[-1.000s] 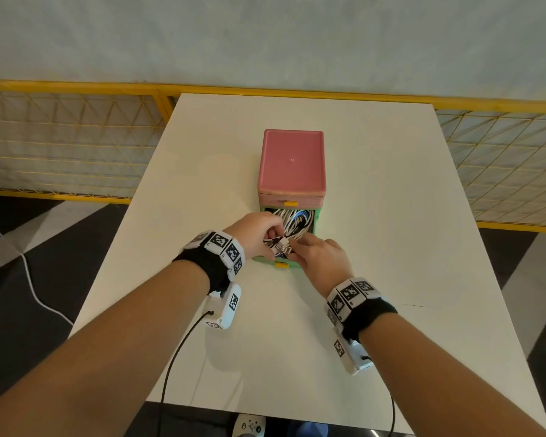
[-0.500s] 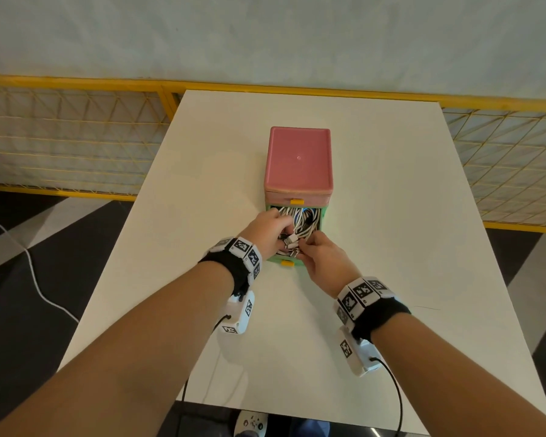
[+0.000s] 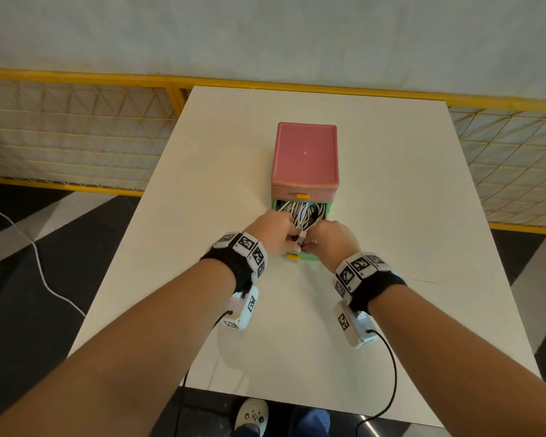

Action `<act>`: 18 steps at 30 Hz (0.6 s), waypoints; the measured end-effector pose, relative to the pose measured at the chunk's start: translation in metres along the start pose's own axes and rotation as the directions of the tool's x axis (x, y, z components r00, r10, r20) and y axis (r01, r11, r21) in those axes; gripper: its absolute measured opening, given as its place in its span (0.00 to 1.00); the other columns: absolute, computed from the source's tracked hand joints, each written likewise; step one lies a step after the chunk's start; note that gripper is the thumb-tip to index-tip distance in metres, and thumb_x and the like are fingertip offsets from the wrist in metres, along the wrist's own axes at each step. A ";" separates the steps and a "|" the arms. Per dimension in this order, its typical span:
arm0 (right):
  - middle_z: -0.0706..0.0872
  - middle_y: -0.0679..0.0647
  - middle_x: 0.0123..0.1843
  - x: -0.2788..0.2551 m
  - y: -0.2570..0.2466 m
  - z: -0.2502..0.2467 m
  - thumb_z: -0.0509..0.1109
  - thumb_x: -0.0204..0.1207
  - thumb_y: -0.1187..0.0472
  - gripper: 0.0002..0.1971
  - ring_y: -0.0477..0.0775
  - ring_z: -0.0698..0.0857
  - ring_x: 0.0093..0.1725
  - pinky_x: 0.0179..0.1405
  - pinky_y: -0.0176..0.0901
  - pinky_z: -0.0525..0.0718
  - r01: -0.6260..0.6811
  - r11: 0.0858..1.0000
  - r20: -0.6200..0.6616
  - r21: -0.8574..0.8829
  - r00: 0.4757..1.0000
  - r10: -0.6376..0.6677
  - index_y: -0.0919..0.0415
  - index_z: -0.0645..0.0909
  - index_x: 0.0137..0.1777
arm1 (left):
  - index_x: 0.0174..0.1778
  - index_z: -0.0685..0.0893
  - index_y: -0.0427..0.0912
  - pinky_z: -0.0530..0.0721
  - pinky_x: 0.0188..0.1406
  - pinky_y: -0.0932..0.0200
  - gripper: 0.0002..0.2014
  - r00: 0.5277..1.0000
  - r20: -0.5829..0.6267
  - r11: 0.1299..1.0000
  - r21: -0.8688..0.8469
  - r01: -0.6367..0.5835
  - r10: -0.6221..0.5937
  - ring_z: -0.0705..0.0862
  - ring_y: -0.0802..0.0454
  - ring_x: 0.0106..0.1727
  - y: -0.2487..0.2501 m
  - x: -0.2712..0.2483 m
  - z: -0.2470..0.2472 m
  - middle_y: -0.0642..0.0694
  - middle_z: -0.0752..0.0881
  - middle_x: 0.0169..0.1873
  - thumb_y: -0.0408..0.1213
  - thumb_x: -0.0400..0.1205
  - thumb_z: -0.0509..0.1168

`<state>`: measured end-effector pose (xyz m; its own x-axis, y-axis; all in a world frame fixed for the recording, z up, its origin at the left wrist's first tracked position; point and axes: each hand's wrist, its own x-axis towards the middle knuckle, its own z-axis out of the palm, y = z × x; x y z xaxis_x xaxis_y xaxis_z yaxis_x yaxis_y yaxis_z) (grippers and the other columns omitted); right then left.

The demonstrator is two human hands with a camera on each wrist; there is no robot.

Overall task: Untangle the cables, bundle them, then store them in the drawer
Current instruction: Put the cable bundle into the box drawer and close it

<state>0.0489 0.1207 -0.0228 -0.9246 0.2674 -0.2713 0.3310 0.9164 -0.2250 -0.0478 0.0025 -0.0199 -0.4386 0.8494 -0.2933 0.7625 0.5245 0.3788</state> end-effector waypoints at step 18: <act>0.81 0.60 0.62 -0.012 0.017 0.012 0.63 0.81 0.64 0.13 0.61 0.80 0.62 0.60 0.45 0.76 0.207 0.974 -0.050 0.097 0.978 -0.203 0.65 0.85 0.60 | 0.69 0.84 0.46 0.66 0.53 0.58 0.16 0.991 0.111 0.984 0.150 -0.094 0.078 0.75 0.38 0.60 -0.003 0.011 0.000 0.40 0.77 0.56 0.42 0.87 0.60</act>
<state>0.0681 0.1300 -0.0343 -0.9808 0.0907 -0.1729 0.1495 0.9185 -0.3660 -0.0548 0.0098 -0.0242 -0.3221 0.8762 -0.3585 0.8630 0.4274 0.2692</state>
